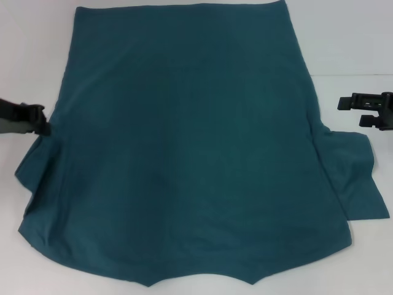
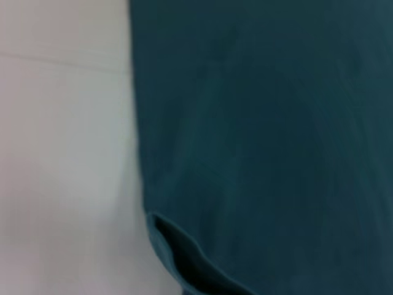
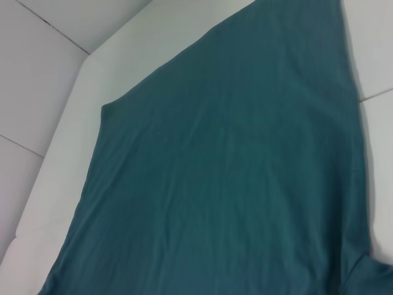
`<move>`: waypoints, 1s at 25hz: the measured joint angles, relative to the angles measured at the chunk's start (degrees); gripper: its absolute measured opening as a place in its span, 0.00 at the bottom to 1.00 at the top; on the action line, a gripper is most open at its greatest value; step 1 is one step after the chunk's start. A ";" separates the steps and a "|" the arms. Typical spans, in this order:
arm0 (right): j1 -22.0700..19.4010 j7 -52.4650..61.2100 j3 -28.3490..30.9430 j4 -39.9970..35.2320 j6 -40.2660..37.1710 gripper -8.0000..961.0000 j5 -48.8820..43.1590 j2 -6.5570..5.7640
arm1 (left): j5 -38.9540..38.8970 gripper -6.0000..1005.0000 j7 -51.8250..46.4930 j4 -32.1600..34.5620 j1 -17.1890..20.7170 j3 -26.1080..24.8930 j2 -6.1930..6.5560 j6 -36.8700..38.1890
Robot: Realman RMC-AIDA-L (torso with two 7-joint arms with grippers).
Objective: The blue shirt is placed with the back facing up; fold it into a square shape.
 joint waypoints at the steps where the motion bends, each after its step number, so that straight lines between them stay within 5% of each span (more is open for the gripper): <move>1: 0.00 0.00 0.00 0.00 0.00 0.98 0.00 0.00 | 0.01 0.01 -0.29 0.13 -0.40 0.01 -0.05 0.40; 7: -0.11 -0.04 0.21 0.00 0.02 0.98 0.00 -0.01 | 1.91 0.01 -2.32 -0.91 -3.13 1.67 -1.50 -0.08; 14: -0.10 0.06 -0.15 0.00 0.18 0.98 0.00 0.22 | 5.30 0.01 -4.16 -10.81 -7.18 2.95 -2.50 -7.38; 25: -0.14 0.11 -0.16 0.00 0.27 0.98 0.01 0.29 | 4.63 0.02 -4.61 -17.50 -9.11 2.49 -2.75 -12.91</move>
